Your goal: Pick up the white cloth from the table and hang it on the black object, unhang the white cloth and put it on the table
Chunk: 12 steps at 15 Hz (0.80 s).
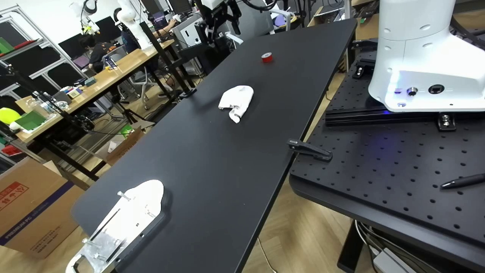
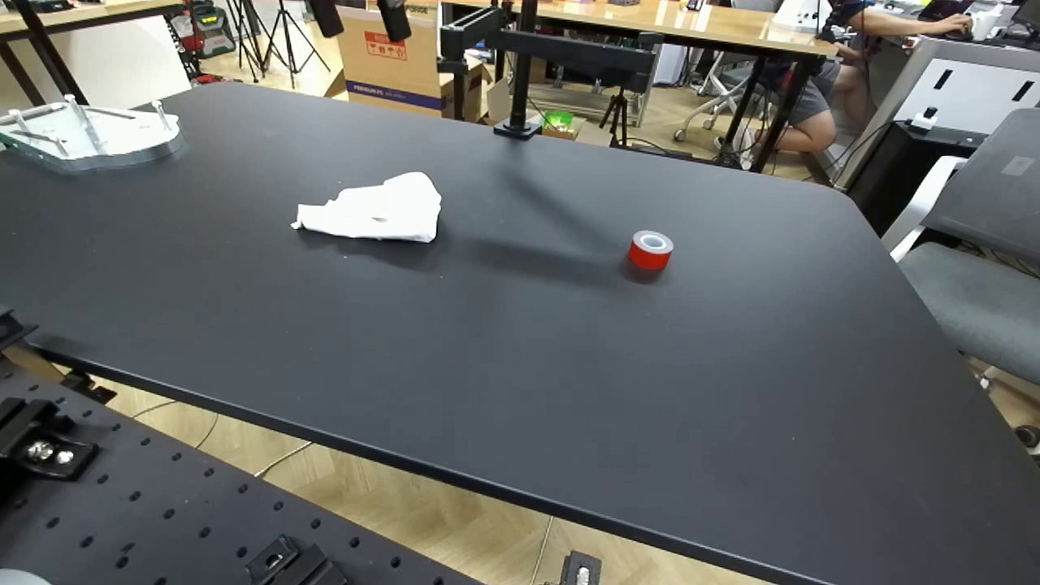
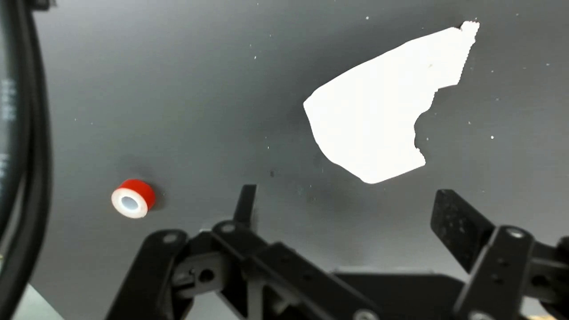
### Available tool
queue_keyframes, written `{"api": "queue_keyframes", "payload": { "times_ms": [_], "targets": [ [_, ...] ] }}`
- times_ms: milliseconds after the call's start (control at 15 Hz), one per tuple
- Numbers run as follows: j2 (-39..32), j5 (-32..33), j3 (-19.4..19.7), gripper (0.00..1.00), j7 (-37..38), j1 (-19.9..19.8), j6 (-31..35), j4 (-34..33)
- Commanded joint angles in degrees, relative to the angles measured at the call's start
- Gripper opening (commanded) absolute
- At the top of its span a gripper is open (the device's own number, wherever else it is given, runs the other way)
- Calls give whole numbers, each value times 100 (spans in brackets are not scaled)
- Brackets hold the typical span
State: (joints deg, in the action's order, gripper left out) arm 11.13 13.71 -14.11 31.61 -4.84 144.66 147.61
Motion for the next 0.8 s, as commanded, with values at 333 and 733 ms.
{"api": "queue_keyframes", "payload": {
  "times_ms": [333, 733],
  "targets": [
    [-1592, 668, 407, 100, 1270, 441, -117, -629],
    [-2044, 515, 802, 100, 1311, 1107, -32, -857]
  ]
}}
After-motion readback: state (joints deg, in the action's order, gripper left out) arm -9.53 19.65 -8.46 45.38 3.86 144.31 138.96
